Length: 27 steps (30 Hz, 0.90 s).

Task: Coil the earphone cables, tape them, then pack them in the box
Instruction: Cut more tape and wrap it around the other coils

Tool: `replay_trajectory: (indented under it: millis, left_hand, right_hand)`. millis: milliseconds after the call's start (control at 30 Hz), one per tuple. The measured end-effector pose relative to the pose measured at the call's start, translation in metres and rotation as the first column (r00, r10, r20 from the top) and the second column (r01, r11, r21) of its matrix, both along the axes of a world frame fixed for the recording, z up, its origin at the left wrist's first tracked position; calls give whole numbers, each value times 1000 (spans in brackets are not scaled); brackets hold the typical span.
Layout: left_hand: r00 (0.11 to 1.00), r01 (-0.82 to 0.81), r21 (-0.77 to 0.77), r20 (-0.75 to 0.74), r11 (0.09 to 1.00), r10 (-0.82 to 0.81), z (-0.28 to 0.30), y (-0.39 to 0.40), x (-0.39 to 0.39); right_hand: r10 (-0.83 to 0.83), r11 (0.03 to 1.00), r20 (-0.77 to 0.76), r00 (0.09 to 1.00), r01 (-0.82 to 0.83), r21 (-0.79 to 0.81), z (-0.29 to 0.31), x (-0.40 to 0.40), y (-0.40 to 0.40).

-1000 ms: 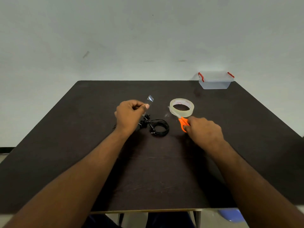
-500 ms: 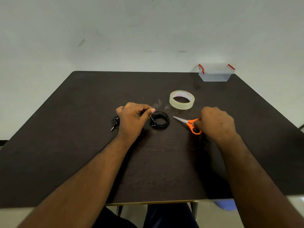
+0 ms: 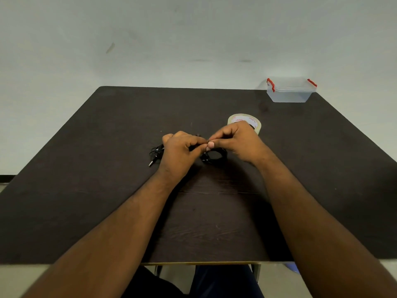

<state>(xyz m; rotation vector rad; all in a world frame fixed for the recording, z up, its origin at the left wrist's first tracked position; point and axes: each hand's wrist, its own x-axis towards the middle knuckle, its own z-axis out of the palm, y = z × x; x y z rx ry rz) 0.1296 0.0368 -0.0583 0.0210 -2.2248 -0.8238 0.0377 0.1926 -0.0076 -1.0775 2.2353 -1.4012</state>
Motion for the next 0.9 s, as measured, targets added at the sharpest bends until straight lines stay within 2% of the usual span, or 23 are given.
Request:
replay_trajectory:
  millis: [100, 200, 267, 400, 467, 533, 667, 800, 900]
  left_hand:
    - [999, 46, 58, -2, 997, -45, 6, -2, 2]
    - [996, 66, 133, -63, 989, -58, 9, 0, 2]
    - [994, 70, 122, -87, 990, -60, 8, 2, 3]
    - [995, -8, 201, -99, 980, 28, 7, 0, -1]
    - [990, -35, 252, -121, 967, 68, 8, -2, 0]
    - [991, -56, 173, -107, 983, 75, 7, 0, 3]
    - [992, -80, -122, 84, 989, 90, 5, 19, 4]
    - [930, -49, -440, 306, 897, 201, 6, 38, -3]
    - [899, -51, -493, 355, 869, 254, 6, 40, -5]
  right_hand:
    - [26, 996, 47, 999, -22, -85, -6, -11, 0]
    - [-40, 977, 112, 993, 62, -204, -14, -13, 1]
    - [-58, 967, 164, 985, 97, -235, -19, -12, 2]
    - [-92, 942, 239, 967, 162, -294, -20, -14, 6]
    - [-128, 882, 325, 937, 258, -396, -17, -18, 9]
    - [-146, 820, 408, 901, 341, -459, -16, -23, 12]
    - [-158, 830, 462, 873, 370, -417, -20, -20, 8]
    - [-151, 845, 487, 860, 368, -388, -21, -17, 4]
    - [-106, 855, 536, 838, 353, -381, -22, -18, 5]
